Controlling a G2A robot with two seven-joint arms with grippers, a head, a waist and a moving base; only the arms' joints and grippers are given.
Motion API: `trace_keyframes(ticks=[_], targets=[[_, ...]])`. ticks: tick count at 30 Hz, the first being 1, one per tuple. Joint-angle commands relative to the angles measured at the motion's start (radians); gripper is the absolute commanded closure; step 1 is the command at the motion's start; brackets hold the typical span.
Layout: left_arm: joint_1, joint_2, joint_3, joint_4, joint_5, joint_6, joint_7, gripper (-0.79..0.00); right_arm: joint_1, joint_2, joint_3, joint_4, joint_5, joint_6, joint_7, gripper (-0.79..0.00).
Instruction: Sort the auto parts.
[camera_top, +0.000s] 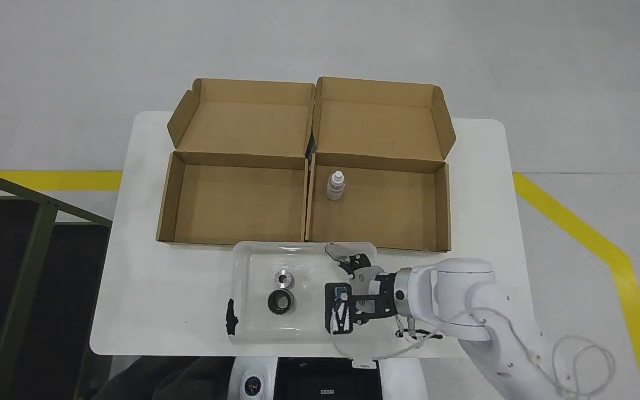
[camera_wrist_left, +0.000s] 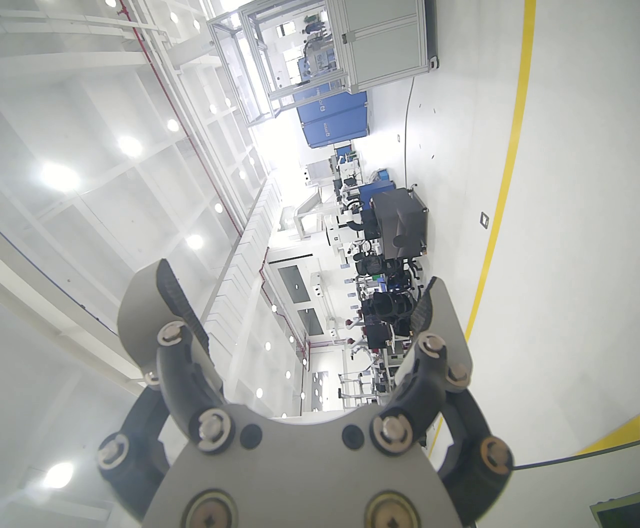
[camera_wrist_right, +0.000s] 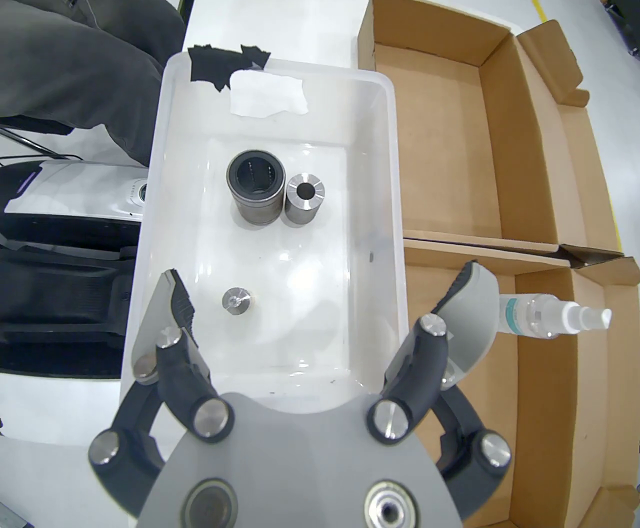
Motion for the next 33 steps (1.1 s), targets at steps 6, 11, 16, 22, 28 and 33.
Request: trace_keyframes(ticks=[6, 11, 16, 22, 28, 33], targets=[[0.0, 0.0, 0.0, 0.0, 0.0, 0.0, 0.0, -0.785, -0.004, 0.006, -0.028, 0.003, -0.043, 0.006, 0.028, -0.785], [0.0, 0.0, 0.0, 0.0, 0.0, 0.0, 0.0, -0.785, -0.001, 0.008, -0.052, 0.009, -0.06, 0.014, 0.028, -0.785], [0.0, 0.0, 0.0, 0.0, 0.0, 0.0, 0.0, -0.785, 0.012, 0.01, -0.071, 0.016, -0.076, 0.021, 0.036, -0.785], [0.0, 0.0, 0.0, 0.0, 0.0, 0.0, 0.0, -0.785, 0.031, 0.01, -0.101, 0.049, -0.09, 0.027, 0.055, -0.733], [0.0, 0.0, 0.0, 0.0, 0.0, 0.0, 0.0, -0.785, 0.052, 0.008, -0.137, 0.086, -0.096, 0.028, 0.072, -0.683], [0.0, 0.0, 0.0, 0.0, 0.0, 0.0, 0.0, -0.785, 0.066, 0.006, -0.17, 0.109, -0.096, 0.03, 0.09, -0.674]])
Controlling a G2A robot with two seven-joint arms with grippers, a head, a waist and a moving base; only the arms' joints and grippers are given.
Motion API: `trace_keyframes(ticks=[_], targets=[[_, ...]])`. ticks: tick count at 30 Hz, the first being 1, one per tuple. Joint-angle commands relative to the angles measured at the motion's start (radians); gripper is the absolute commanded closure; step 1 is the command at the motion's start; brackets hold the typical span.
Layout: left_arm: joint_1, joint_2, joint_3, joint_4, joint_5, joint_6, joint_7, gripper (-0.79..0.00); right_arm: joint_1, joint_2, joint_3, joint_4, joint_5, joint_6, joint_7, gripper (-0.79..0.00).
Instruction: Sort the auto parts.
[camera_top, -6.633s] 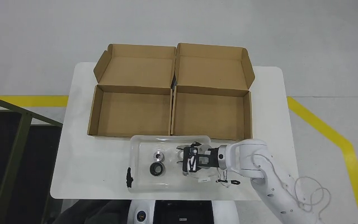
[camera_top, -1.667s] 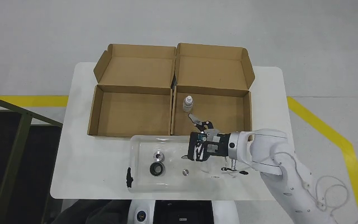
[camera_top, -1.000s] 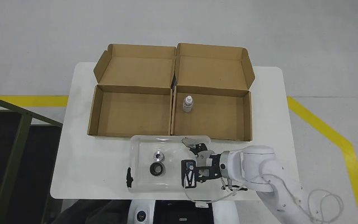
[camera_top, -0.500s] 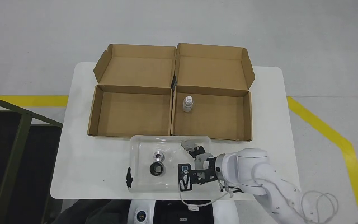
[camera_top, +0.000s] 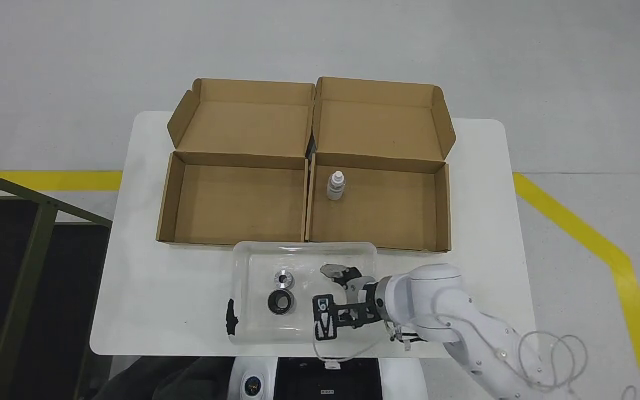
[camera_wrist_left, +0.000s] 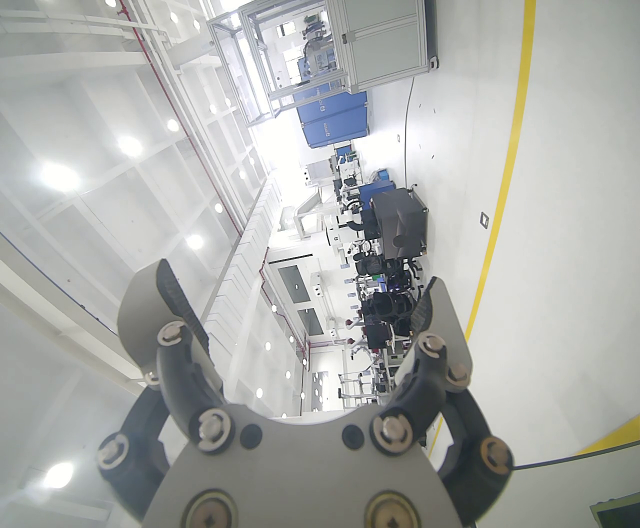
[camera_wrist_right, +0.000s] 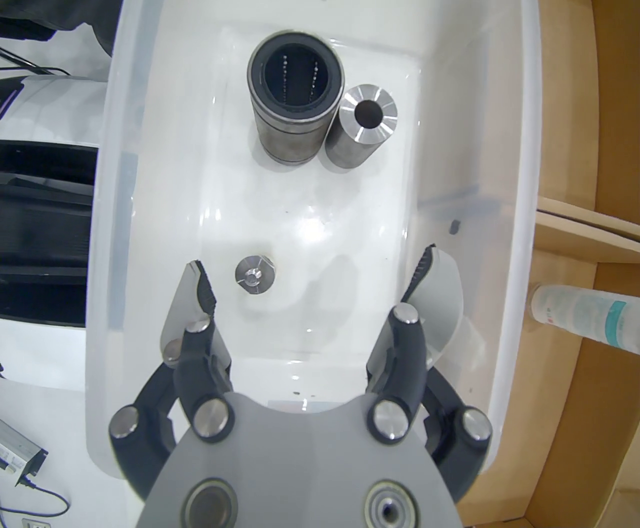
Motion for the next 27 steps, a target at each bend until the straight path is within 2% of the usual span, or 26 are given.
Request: trace_keyframes(ticks=[1, 6, 9, 13, 20, 23, 27], targets=[[0.0, 0.0, 0.0, 0.0, 0.0, 0.0, 0.0, -0.785, 0.005, -0.001, -0.011, 0.009, 0.0, 0.001, 0.008, -0.674], [0.0, 0.0, 0.0, 0.0, 0.0, 0.0, 0.0, -0.785, 0.021, -0.003, -0.037, 0.029, 0.005, 0.006, 0.023, -0.662], [0.0, 0.0, 0.0, 0.0, 0.0, 0.0, 0.0, -0.785, 0.031, -0.005, -0.055, 0.041, 0.003, 0.011, 0.035, -0.6], [0.0, 0.0, 0.0, 0.0, 0.0, 0.0, 0.0, -0.785, 0.046, -0.008, -0.078, 0.055, -0.008, 0.018, 0.057, -0.57], [0.0, 0.0, 0.0, 0.0, 0.0, 0.0, 0.0, -0.785, 0.057, -0.01, -0.108, 0.07, -0.016, 0.031, 0.085, -0.465], [0.0, 0.0, 0.0, 0.0, 0.0, 0.0, 0.0, -0.785, 0.06, -0.01, -0.115, 0.077, -0.013, 0.03, 0.088, -0.391], [0.0, 0.0, 0.0, 0.0, 0.0, 0.0, 0.0, -0.785, 0.068, -0.01, -0.131, 0.085, -0.023, 0.029, 0.091, -0.351]])
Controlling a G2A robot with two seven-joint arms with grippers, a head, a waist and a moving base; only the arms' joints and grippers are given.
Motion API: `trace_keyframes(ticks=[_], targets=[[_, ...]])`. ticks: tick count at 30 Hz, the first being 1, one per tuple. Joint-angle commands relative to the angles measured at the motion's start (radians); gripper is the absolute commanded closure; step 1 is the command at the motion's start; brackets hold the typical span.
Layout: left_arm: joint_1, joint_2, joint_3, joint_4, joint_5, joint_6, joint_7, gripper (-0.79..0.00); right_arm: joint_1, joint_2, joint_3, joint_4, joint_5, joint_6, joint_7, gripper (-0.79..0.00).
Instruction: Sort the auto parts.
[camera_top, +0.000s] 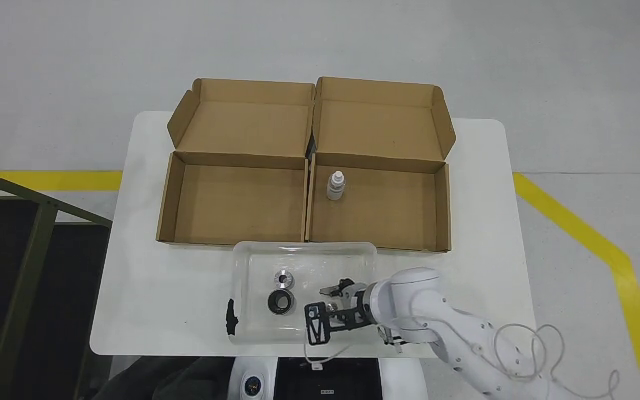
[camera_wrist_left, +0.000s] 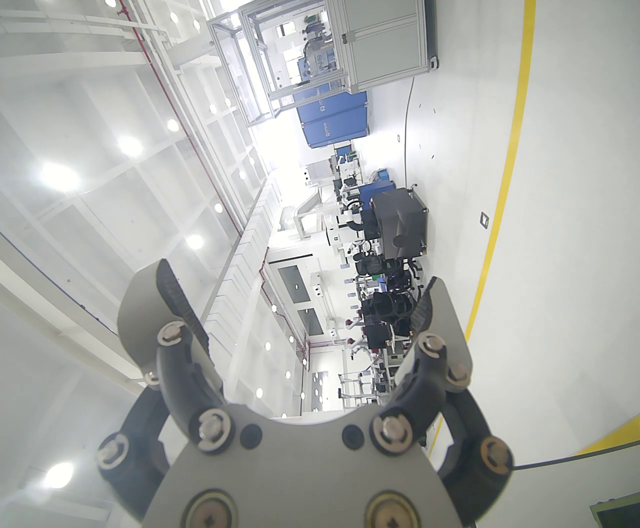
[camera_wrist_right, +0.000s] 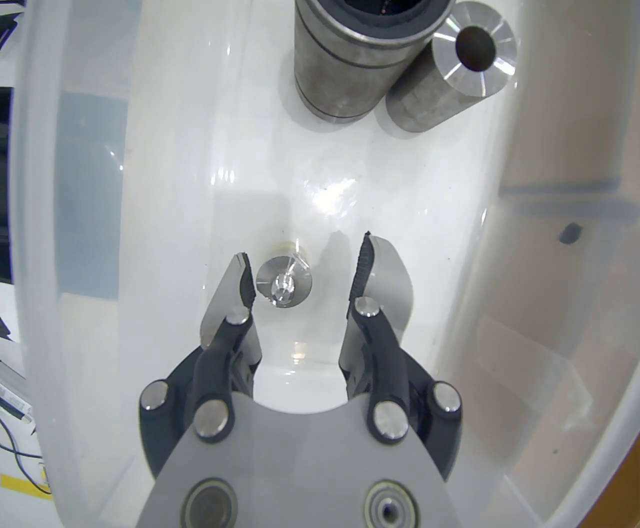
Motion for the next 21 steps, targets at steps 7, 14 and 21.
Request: trace_keyframes(ticks=[7, 14, 21], targets=[[0.0, 0.0, 0.0, 0.0, 0.0, 0.0, 0.0, -0.785, 0.011, 0.0, -0.02, 0.003, 0.001, 0.005, 0.005, -0.169], [0.0, 0.0, 0.0, 0.0, 0.0, 0.0, 0.0, -0.785, 0.018, 0.004, -0.015, -0.006, 0.015, -0.002, -0.01, 0.0], [0.0, 0.0, 0.0, 0.0, 0.0, 0.0, 0.0, -0.785, 0.012, 0.011, 0.016, -0.06, -0.002, 0.022, -0.083, 0.0]])
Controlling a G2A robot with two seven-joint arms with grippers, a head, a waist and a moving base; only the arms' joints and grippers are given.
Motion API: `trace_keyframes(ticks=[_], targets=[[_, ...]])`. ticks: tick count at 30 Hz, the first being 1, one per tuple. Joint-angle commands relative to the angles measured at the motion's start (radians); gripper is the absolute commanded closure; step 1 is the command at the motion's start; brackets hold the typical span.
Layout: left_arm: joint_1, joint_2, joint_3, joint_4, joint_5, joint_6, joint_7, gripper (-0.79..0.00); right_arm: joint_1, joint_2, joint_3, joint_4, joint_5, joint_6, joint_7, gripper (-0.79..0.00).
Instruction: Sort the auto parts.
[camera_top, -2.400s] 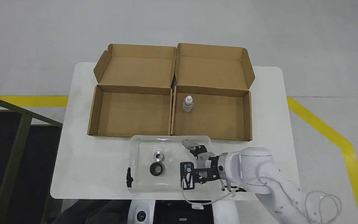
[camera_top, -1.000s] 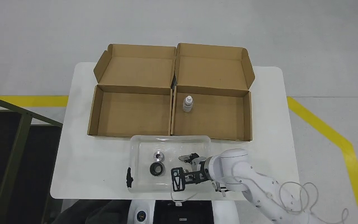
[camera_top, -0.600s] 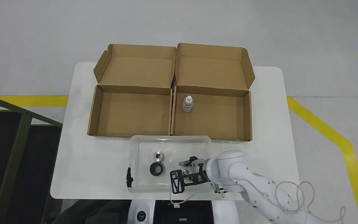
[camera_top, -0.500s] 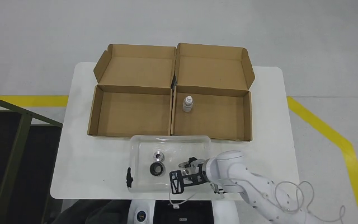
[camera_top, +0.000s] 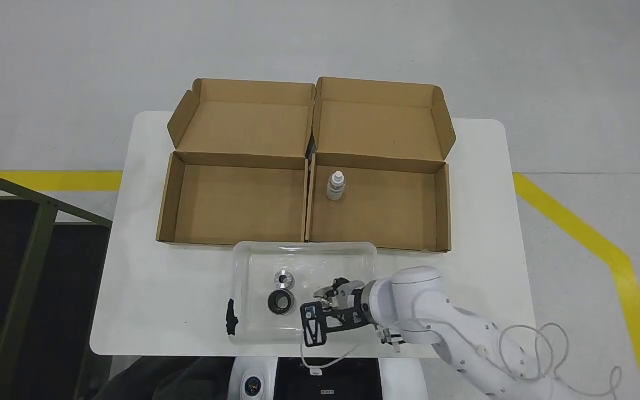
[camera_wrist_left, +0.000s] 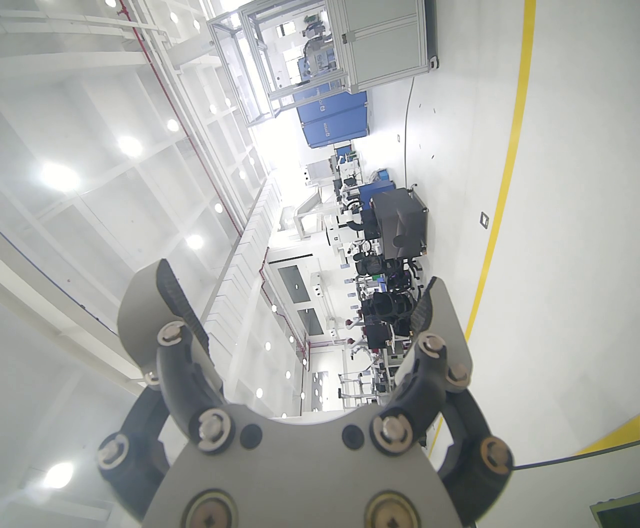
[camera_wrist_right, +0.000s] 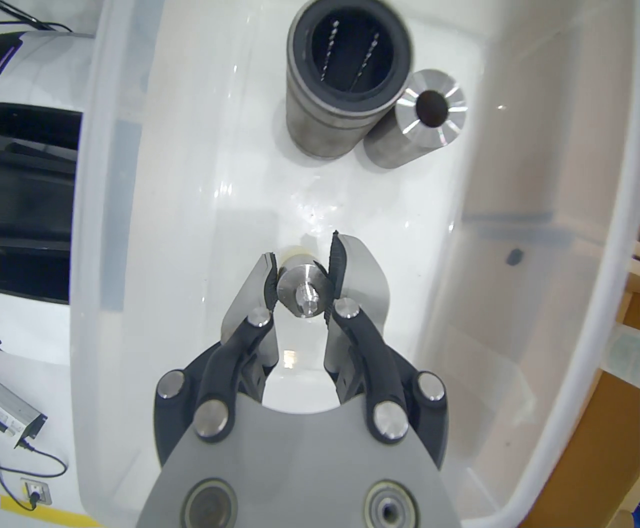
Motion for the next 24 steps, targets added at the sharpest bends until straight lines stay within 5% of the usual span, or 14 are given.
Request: trace_keyframes(ticks=[1, 13, 24], targets=[[0.0, 0.0, 0.0, 0.0, 0.0, 0.0, 0.0, -0.785, -0.002, 0.002, 0.011, -0.011, -0.007, 0.004, -0.031, 0.0], [0.0, 0.0, 0.0, 0.0, 0.0, 0.0, 0.0, -0.785, -0.041, 0.021, 0.103, -0.098, -0.108, 0.041, -0.314, 0.0], [0.0, 0.0, 0.0, 0.0, 0.0, 0.0, 0.0, -0.785, -0.124, 0.033, 0.202, -0.128, -0.187, 0.209, -0.657, 0.0]])
